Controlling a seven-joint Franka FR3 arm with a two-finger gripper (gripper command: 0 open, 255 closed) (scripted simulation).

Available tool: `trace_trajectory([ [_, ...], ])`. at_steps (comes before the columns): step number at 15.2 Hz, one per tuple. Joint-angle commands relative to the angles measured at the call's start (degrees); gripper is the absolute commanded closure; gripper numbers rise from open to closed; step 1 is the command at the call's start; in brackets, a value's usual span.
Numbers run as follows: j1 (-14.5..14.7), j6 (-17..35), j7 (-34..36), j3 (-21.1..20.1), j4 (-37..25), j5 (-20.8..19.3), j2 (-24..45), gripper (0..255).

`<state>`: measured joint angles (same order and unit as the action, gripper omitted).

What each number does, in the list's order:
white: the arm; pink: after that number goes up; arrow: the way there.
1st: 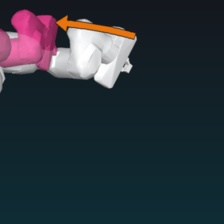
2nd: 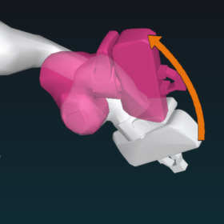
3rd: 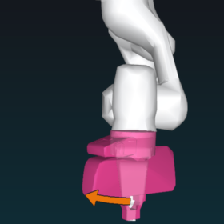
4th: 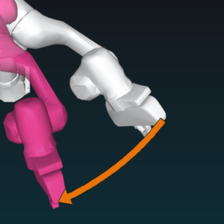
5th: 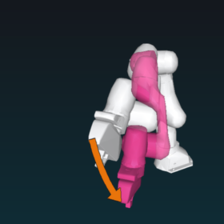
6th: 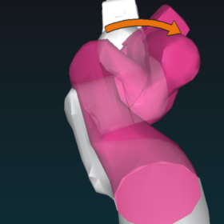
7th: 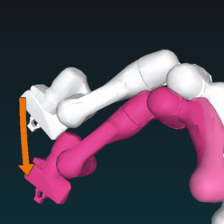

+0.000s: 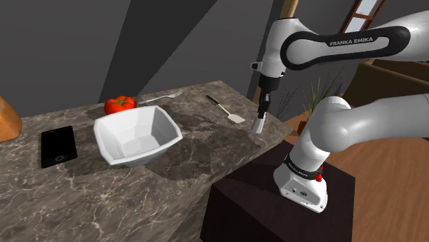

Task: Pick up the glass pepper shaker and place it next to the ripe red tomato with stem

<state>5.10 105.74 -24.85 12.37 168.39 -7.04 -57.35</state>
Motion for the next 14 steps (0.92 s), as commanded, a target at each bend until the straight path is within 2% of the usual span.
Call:
trace_trajectory([
  [1, 0.16, -1.85, 0.12, -0.32, -1.25, 0.32, -0.56, 255],
  [14, 1.07, -12.25, 0.59, -1.97, -10.86, 1.99, -1.42, 255],
])
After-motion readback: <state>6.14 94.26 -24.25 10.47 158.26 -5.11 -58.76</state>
